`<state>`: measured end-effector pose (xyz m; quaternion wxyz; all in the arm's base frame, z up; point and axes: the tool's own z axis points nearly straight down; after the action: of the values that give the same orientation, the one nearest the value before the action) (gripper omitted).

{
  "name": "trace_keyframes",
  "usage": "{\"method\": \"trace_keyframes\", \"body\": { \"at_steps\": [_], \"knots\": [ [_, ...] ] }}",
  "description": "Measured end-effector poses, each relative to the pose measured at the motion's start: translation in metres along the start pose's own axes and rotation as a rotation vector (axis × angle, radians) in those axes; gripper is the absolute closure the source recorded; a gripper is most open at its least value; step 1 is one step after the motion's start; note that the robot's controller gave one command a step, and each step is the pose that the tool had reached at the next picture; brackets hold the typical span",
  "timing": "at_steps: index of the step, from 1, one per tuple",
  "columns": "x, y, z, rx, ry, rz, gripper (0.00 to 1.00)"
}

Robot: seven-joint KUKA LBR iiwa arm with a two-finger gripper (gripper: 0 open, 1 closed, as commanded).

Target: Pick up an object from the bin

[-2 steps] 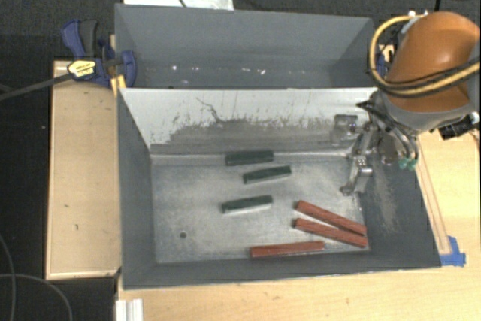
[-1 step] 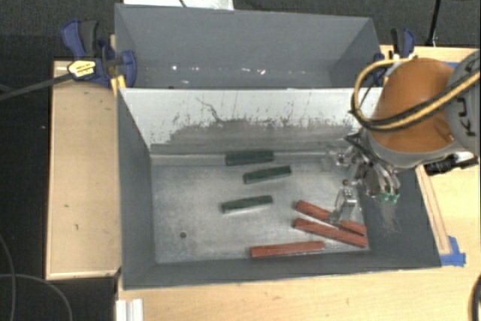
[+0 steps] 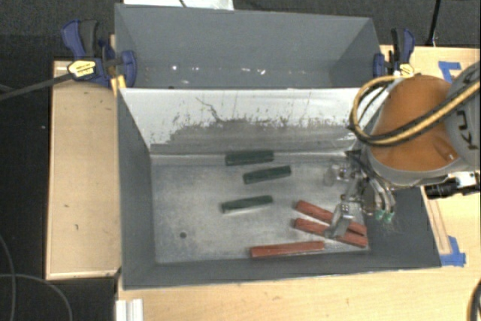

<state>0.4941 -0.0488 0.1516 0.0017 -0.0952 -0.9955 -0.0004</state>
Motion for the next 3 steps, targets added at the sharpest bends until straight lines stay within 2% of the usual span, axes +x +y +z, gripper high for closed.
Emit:
{"method": "trace_keyframes", "body": {
  "at_steps": [1, 2, 3],
  "knots": [
    [0.002, -0.001, -0.003, 0.0, -0.005, 0.012, 0.0],
    [0.001, 0.0, 0.066, -0.002, -0.011, 0.181, 0.0],
    [0.007, -0.004, 0.083, -0.001, -0.017, 0.151, 1.0]
  ]
}}
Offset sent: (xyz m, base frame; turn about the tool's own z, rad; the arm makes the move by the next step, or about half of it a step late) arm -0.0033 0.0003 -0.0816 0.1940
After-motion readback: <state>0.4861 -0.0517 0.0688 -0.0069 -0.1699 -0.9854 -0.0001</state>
